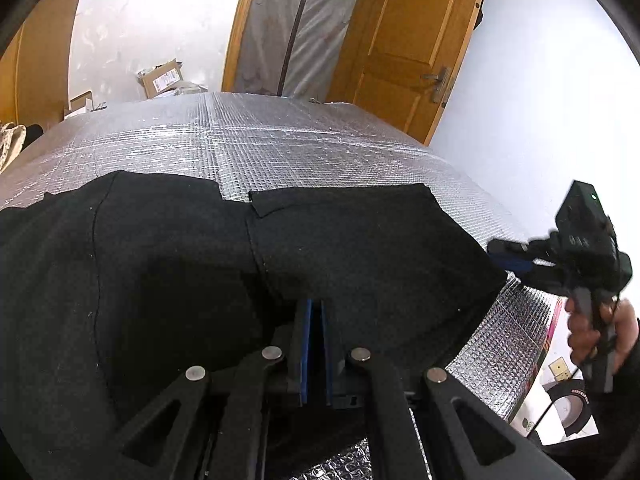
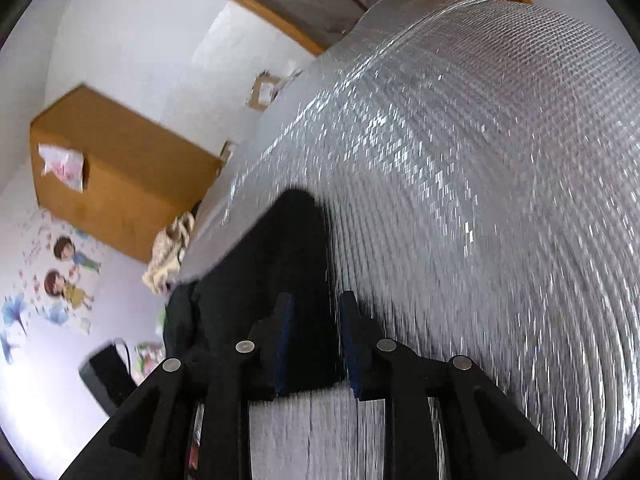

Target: Fold clothes

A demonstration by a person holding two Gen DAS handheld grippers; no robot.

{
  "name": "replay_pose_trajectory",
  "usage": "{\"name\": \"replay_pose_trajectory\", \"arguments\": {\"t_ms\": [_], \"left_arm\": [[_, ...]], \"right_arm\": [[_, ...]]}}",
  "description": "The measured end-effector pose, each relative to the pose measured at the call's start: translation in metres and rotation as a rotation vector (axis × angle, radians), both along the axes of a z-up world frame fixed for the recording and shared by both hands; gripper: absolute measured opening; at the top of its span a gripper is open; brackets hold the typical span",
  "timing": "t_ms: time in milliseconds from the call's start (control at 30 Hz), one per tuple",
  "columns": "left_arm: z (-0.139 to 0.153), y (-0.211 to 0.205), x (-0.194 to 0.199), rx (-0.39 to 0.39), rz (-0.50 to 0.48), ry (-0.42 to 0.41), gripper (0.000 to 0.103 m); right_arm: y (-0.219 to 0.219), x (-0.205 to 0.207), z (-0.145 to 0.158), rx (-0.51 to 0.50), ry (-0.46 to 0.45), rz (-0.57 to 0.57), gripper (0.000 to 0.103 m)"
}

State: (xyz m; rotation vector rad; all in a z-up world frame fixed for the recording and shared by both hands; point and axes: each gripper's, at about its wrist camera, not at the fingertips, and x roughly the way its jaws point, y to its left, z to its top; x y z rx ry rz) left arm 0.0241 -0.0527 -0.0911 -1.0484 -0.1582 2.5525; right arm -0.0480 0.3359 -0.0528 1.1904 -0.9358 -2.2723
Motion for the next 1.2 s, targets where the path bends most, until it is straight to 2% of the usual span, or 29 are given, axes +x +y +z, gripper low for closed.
{"name": "replay_pose_trajectory", "arguments": {"t_ms": [200, 500, 833, 1067, 1200], "left_arm": [[0.000, 0.001, 0.000, 0.000, 0.001, 0.005, 0.004], [-0.001, -0.003, 0.001, 0.009, -0.001, 0.007, 0.004], [-0.002, -0.005, 0.001, 0.017, -0.003, 0.006, 0.004], [-0.001, -0.004, 0.000, 0.022, -0.002, 0.005, 0.004], [-0.002, -0.004, 0.000, 0.020, -0.002, 0.005, 0.004]], "right_arm": [[-0.011, 0.014, 0.000, 0.041, -0.015, 0.063, 0.025], [-0.019, 0.014, 0.004, 0.102, -0.095, 0.133, 0.025], [-0.027, -0.010, -0.003, 0.017, -0.118, 0.148, 0.025], [-0.025, -0.016, -0.009, -0.105, -0.126, 0.150, 0.033], [-0.028, -0.017, -0.008, -0.116, -0.113, 0.116, 0.033]]}}
